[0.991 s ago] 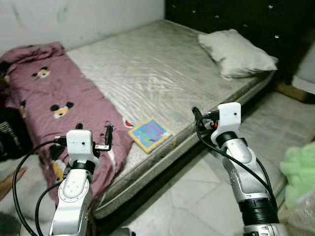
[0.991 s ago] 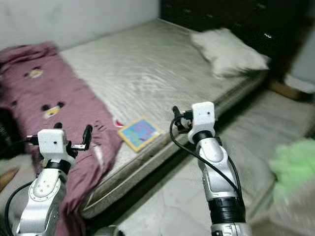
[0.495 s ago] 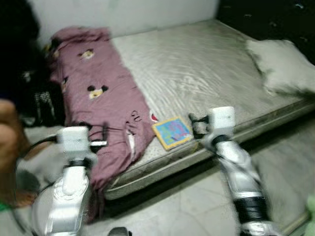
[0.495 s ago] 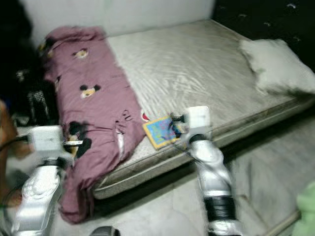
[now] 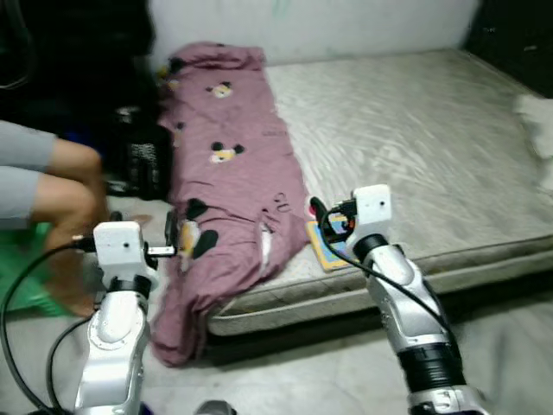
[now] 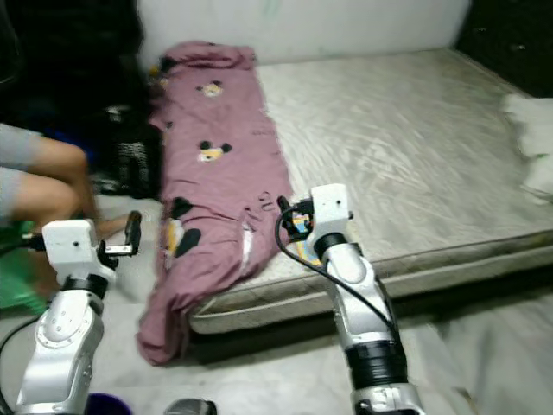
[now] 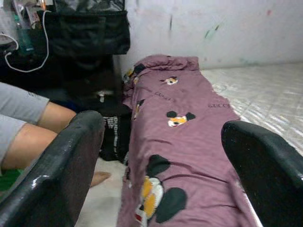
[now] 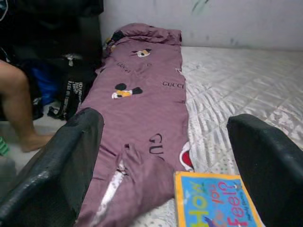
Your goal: Clean up the room
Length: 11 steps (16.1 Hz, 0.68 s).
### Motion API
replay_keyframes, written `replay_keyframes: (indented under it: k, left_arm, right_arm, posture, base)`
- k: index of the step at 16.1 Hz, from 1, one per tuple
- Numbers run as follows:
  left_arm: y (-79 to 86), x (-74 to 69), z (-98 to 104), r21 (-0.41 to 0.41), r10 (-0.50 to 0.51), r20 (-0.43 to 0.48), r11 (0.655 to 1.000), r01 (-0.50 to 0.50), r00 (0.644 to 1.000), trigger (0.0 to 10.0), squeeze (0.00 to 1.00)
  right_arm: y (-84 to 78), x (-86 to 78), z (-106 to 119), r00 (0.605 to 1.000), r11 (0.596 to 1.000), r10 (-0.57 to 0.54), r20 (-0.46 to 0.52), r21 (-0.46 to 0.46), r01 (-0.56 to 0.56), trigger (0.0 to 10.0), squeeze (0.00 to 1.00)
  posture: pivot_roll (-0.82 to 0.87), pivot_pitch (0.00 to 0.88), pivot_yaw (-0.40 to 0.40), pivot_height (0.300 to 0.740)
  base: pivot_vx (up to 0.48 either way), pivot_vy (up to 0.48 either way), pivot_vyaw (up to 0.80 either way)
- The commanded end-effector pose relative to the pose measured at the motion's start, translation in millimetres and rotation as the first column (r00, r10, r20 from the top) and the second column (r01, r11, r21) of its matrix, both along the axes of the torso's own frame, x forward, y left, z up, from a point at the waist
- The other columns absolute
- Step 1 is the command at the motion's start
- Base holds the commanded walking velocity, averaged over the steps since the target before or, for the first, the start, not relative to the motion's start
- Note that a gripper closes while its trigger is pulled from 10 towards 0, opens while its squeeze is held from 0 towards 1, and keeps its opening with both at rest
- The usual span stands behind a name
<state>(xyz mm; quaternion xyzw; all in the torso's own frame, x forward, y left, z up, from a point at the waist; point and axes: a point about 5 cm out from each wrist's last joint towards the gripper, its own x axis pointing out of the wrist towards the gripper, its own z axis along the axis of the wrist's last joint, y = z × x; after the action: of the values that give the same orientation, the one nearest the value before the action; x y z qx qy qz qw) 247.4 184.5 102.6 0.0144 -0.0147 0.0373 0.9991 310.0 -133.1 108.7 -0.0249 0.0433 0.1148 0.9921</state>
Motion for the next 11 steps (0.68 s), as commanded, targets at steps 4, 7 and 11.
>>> replay_keyframes:
  k: [4,7,11]
  left_arm:
    - [-5.3,0.4,3.2,0.001,-0.038,0.018,0.999,0.038,0.999,10.0,0.0]
    - [-5.5,0.6,2.6,-0.001,-0.044,0.014,0.999,0.044,0.999,10.0,0.0]
    - [-6.5,0.7,3.0,0.003,-0.056,0.017,0.998,0.056,0.998,10.0,0.0]
  right_arm:
    - [-7.2,0.7,1.1,1.0,1.0,-0.024,0.007,0.001,0.024,10.0,0.0]
    - [-6.7,0.8,1.1,1.0,1.0,-0.019,0.007,-0.004,0.019,10.0,0.0]
    - [-6.1,0.9,1.6,1.0,1.0,-0.016,0.012,-0.006,0.016,10.0,0.0]
  posture:
    - [-0.09,0.0,-0.019,0.74]
    - [-0.09,0.0,-0.019,0.74]
    - [-0.09,0.0,-0.02,0.74]
  base:
    - [0.068,0.0,0.0]
    - [0.276,0.0,0.0]
    - [0.317,0.0,0.0]
